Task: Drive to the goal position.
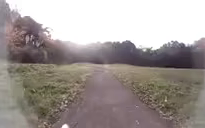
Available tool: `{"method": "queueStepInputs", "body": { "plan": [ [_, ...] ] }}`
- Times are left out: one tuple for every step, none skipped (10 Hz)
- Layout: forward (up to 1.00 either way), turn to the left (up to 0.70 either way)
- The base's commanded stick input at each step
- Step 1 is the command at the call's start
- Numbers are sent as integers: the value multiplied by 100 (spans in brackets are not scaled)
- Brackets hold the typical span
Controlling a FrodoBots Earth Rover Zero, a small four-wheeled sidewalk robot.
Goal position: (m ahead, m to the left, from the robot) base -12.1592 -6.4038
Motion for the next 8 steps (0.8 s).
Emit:
{"method": "queueStepInputs", "body": {
  "plan": [
    [85, 0],
    [85, -10],
    [85, -24],
    [85, -21],
    [85, -3],
    [85, 0],
    [85, 0],
    [85, 0]
  ]
}}
